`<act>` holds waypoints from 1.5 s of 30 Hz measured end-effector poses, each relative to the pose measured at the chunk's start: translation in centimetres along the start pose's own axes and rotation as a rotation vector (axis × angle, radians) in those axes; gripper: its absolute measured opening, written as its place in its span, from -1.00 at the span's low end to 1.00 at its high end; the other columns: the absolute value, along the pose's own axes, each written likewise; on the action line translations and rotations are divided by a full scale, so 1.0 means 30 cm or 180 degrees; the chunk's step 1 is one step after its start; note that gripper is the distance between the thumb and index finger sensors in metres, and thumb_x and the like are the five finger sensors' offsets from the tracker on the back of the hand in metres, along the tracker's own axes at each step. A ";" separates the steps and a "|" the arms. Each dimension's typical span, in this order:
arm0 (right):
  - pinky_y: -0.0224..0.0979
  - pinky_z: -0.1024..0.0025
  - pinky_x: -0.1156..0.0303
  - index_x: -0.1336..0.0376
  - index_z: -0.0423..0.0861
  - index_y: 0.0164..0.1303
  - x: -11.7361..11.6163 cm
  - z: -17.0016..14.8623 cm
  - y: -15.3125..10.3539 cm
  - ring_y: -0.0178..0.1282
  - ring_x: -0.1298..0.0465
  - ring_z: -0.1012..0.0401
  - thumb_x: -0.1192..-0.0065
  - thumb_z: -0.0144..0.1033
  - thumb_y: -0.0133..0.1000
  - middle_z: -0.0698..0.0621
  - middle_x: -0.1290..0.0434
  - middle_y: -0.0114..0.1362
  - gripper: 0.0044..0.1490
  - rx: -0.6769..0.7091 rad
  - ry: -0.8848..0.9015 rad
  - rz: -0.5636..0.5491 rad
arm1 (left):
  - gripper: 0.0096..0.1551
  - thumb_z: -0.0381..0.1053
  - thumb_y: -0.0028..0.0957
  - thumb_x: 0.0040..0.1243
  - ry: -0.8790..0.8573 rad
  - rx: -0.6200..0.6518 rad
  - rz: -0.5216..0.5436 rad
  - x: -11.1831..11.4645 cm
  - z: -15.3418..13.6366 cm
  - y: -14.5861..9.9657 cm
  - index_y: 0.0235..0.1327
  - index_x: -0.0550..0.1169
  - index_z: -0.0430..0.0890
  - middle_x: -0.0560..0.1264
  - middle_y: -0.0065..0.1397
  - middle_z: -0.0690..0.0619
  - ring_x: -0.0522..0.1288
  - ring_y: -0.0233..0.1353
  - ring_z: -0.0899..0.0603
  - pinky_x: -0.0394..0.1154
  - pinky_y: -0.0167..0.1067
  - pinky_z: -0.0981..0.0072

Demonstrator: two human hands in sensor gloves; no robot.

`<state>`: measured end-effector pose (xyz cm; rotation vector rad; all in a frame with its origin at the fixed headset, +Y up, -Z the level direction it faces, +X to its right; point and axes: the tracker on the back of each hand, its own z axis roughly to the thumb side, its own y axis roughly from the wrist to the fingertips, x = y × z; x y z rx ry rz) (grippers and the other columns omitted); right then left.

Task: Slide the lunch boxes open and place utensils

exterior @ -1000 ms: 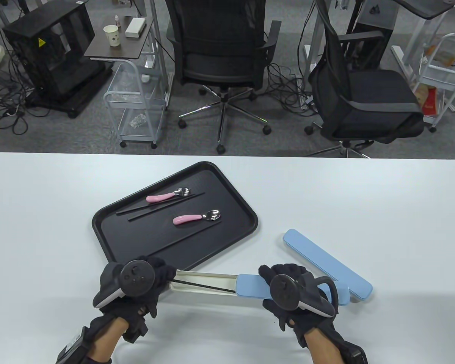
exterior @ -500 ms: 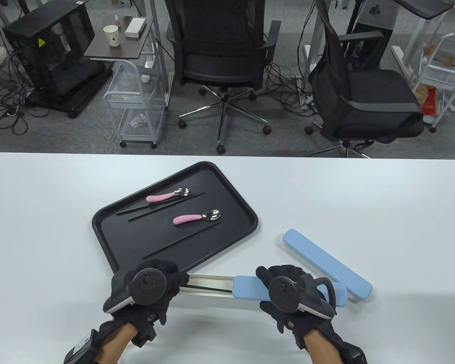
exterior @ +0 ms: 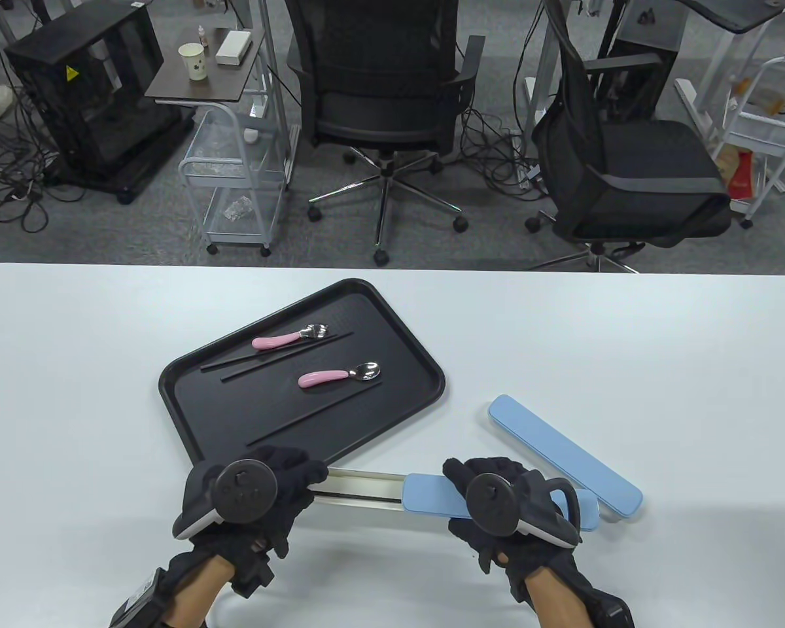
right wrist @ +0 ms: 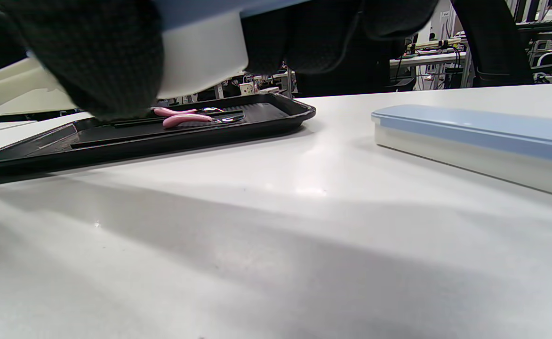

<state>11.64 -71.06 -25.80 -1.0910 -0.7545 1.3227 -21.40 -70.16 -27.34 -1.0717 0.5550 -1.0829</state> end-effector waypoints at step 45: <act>0.59 -0.25 -0.08 0.01 0.10 0.60 0.005 -0.040 -0.002 0.61 -0.21 -0.12 -0.46 0.05 0.00 -0.09 -0.15 0.58 0.03 -0.0077 0.0093 0.0003 | -0.38 0.04 -0.03 0.40 0.1045 -0.2347 -0.0806 0.115 -0.331 0.281 0.32 0.47 0.00 0.38 0.47 -0.05 0.16 0.54 -0.29 -0.04 0.41 -0.20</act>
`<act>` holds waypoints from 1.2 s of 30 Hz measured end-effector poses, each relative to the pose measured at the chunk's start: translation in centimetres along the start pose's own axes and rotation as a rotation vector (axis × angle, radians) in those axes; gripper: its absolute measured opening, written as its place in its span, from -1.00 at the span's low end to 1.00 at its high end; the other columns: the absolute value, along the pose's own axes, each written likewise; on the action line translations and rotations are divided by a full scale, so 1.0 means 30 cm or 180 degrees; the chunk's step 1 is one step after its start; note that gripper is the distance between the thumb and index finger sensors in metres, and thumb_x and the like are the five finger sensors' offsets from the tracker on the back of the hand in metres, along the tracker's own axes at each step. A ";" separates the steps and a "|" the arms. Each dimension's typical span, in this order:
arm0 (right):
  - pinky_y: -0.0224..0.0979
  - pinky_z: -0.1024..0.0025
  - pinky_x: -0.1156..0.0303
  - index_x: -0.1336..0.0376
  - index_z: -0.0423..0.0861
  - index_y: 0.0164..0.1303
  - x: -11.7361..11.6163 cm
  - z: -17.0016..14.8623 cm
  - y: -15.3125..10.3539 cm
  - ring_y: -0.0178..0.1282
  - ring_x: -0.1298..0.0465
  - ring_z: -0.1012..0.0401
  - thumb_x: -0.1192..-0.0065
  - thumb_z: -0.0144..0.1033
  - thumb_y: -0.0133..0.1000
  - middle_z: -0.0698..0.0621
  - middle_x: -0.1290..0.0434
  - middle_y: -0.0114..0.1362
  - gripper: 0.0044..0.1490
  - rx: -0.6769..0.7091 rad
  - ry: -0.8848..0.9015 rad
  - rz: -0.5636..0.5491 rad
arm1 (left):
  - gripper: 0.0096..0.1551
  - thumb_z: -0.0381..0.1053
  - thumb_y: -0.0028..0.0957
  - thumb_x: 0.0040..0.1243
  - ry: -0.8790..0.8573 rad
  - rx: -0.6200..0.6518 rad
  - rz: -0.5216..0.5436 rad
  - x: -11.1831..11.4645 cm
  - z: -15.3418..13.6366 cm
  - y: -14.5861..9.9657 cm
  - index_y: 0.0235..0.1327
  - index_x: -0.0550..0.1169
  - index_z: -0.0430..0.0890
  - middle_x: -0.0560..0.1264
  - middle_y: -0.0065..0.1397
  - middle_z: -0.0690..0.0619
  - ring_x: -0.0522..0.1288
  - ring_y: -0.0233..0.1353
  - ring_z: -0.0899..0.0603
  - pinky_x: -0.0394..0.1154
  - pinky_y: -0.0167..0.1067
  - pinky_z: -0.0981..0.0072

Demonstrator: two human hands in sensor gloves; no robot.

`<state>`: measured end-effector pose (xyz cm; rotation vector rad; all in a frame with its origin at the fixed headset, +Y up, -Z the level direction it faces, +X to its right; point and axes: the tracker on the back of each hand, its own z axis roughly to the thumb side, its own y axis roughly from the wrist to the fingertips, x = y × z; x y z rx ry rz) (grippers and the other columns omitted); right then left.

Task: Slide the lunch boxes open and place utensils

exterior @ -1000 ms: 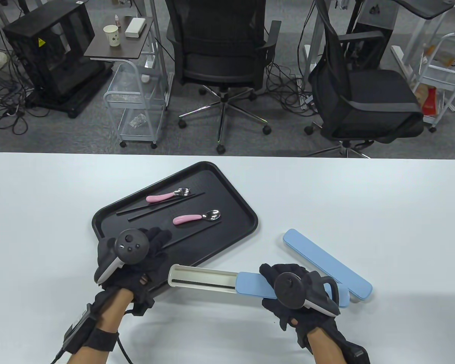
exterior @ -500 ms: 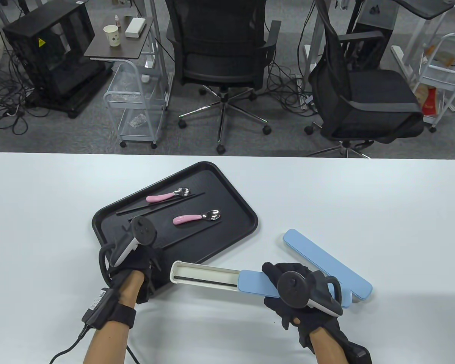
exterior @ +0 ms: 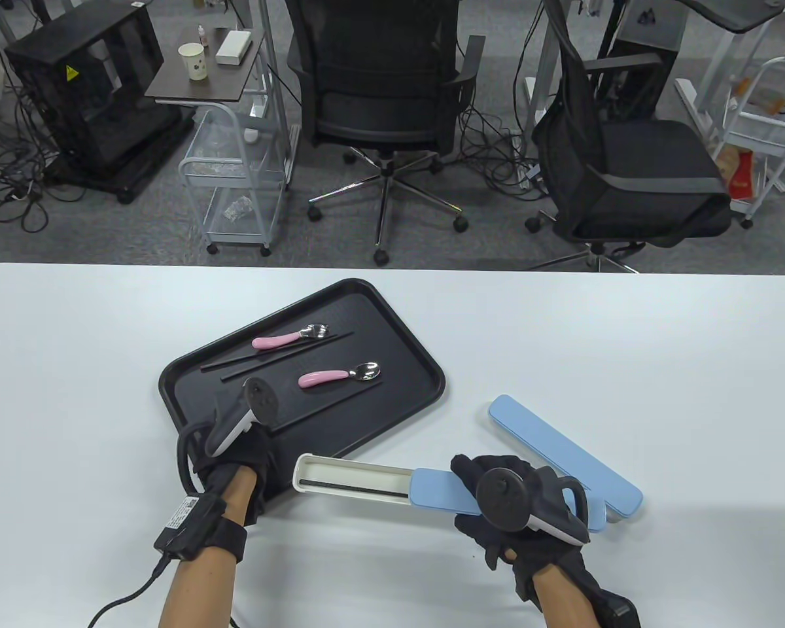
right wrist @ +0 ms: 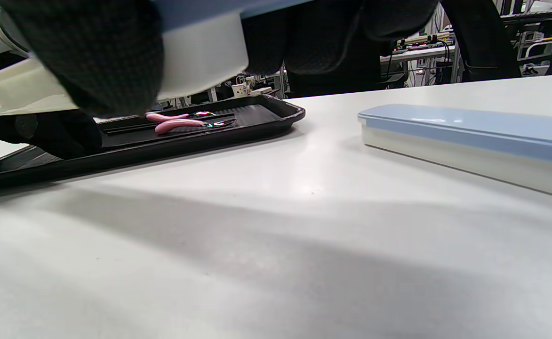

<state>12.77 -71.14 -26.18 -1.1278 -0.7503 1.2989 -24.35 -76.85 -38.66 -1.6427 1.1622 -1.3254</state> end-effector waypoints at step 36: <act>0.60 -0.25 -0.08 0.01 0.10 0.60 0.002 -0.010 0.006 0.61 -0.21 -0.12 -0.46 0.05 0.00 -0.09 -0.15 0.58 0.03 -0.0064 -0.0006 0.0032 | -0.50 -0.02 0.03 0.08 -0.0306 0.0617 0.0381 -0.076 -0.007 -0.086 0.26 0.39 -0.01 0.42 0.37 -0.06 0.26 0.52 -0.29 0.03 0.42 -0.20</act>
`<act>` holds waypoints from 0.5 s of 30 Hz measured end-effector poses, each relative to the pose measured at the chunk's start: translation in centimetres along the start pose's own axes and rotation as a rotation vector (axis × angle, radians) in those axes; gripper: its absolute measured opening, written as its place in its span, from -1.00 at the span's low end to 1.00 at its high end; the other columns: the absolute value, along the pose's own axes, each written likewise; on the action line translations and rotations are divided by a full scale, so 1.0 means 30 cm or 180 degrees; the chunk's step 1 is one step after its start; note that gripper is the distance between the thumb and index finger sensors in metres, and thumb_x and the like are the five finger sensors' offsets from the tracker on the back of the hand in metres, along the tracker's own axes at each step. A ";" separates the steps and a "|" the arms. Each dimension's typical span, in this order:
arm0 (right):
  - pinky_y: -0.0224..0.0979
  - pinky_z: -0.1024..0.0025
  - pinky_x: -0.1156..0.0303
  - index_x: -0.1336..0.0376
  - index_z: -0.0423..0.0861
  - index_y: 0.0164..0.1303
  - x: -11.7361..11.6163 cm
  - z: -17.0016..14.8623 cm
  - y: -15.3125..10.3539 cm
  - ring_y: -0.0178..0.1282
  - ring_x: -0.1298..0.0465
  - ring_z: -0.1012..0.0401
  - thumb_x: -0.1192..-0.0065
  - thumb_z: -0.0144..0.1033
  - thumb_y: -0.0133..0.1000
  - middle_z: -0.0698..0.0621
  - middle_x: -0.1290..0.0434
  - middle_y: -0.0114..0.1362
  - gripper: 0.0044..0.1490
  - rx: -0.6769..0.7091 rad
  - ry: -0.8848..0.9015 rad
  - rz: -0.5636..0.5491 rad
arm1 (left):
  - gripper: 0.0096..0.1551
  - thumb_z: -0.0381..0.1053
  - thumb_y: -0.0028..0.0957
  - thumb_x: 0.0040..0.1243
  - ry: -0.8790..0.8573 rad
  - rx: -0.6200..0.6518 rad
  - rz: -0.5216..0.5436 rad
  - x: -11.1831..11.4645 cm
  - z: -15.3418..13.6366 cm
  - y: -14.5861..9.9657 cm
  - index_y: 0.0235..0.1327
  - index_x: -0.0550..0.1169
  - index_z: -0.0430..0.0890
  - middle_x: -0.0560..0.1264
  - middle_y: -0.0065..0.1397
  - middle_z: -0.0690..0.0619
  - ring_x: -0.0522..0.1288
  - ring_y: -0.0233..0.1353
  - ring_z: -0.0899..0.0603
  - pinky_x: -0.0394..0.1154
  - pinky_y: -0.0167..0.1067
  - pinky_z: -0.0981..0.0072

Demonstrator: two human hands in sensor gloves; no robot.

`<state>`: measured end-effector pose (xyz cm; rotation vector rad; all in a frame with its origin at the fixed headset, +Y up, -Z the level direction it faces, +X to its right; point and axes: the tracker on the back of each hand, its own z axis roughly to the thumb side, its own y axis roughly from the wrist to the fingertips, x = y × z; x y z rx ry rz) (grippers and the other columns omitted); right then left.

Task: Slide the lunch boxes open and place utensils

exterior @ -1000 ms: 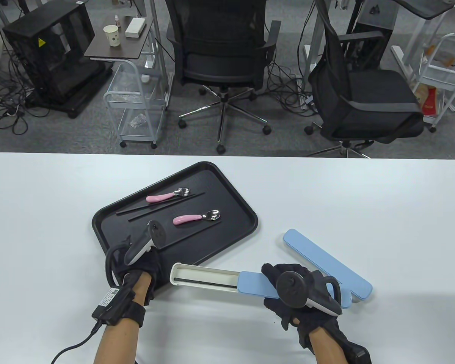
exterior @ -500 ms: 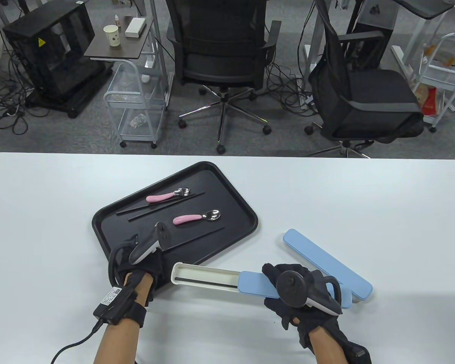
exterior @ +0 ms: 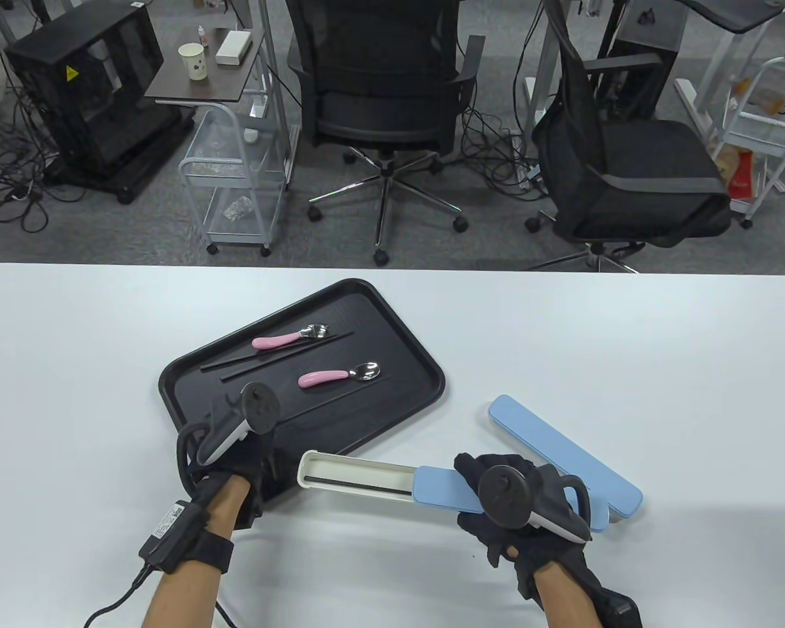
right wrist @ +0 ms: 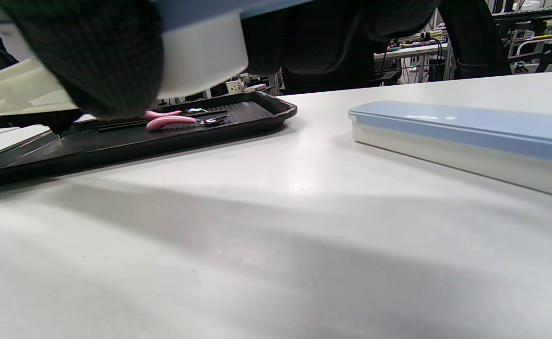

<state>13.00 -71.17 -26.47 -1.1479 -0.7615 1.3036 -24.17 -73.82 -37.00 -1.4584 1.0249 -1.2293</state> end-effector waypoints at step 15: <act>0.59 -0.25 -0.08 0.01 0.10 0.60 0.007 -0.020 -0.002 0.61 -0.21 -0.12 -0.46 0.05 0.00 -0.09 -0.15 0.58 0.03 -0.0119 -0.0022 -0.0034 | -0.50 -0.03 0.01 0.07 -0.0301 0.0952 0.0779 -0.087 -0.015 -0.235 0.26 0.39 0.03 0.40 0.36 -0.05 0.39 0.38 -0.31 0.26 0.31 -0.22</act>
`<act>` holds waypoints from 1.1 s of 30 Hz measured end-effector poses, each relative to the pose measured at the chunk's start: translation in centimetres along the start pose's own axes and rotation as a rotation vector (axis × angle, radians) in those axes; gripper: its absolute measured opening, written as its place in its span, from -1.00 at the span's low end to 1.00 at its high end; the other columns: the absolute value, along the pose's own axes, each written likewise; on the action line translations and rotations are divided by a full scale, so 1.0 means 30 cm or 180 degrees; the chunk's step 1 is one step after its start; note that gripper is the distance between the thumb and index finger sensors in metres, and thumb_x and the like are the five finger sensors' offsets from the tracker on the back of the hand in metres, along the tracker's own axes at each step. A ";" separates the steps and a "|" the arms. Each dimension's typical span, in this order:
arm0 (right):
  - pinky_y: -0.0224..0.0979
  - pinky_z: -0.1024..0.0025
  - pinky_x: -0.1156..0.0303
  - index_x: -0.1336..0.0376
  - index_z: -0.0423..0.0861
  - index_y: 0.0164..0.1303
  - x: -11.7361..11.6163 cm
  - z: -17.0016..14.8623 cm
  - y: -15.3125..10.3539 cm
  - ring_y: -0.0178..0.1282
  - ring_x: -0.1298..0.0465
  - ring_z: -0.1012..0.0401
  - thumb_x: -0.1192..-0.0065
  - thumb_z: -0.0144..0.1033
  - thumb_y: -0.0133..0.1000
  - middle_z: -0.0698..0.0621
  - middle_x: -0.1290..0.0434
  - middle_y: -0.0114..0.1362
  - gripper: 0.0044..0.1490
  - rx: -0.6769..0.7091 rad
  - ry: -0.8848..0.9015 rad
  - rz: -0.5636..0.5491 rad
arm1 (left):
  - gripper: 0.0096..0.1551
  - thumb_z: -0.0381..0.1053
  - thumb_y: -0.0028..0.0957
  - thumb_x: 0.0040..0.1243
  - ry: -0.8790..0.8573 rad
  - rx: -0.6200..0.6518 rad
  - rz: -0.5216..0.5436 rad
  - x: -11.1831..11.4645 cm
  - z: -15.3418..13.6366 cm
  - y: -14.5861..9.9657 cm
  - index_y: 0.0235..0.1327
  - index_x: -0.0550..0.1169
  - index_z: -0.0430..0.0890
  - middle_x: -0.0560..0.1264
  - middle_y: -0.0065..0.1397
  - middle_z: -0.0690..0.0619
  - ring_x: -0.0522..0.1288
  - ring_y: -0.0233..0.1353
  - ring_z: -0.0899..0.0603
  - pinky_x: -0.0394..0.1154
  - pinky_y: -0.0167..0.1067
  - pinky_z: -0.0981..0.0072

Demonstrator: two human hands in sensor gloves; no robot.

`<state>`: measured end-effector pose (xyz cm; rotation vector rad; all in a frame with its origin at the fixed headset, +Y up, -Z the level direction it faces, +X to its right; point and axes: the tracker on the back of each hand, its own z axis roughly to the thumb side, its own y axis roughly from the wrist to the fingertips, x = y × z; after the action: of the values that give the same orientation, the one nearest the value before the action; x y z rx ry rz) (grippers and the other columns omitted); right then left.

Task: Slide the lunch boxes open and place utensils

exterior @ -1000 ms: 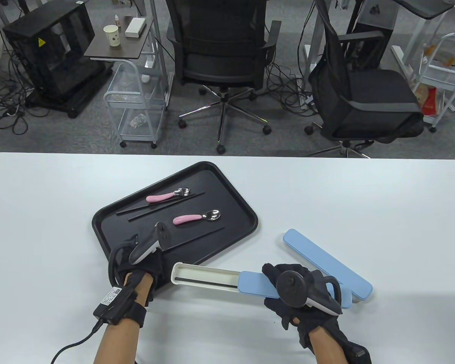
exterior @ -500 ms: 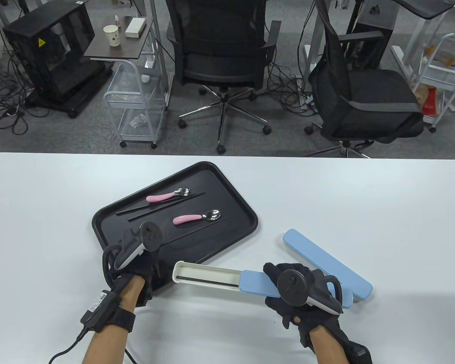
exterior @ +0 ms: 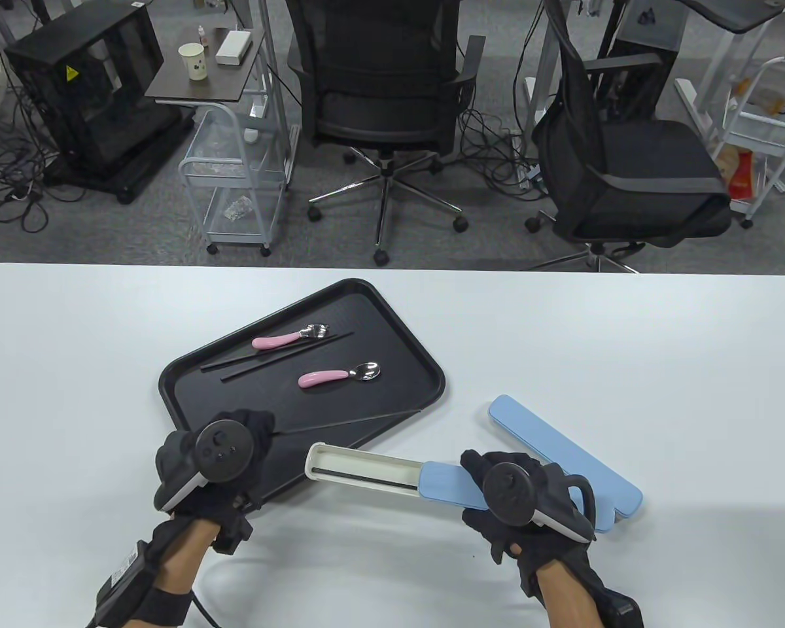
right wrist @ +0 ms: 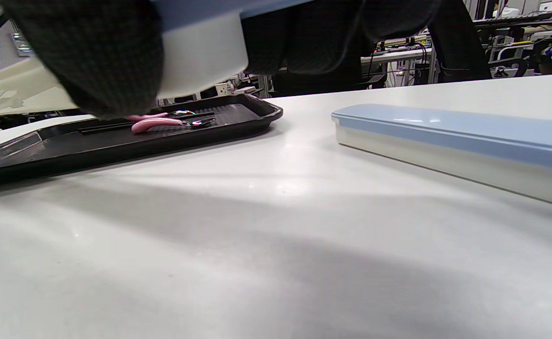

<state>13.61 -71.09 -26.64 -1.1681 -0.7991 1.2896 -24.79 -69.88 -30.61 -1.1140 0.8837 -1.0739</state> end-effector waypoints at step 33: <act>0.60 -0.25 -0.07 0.01 0.10 0.59 0.000 0.040 -0.015 0.61 -0.21 -0.12 -0.46 0.04 0.00 -0.09 -0.15 0.58 0.03 0.0167 -0.0040 -0.0022 | -0.52 -0.05 0.00 0.07 0.0886 0.0880 0.0051 0.079 0.195 -0.073 0.23 0.43 0.11 0.38 0.37 0.00 0.30 0.42 -0.26 0.10 0.42 -0.22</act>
<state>12.63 -70.82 -25.89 -1.1157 -0.7733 1.3060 -19.13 -70.90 -27.22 -0.7380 0.9253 -1.3145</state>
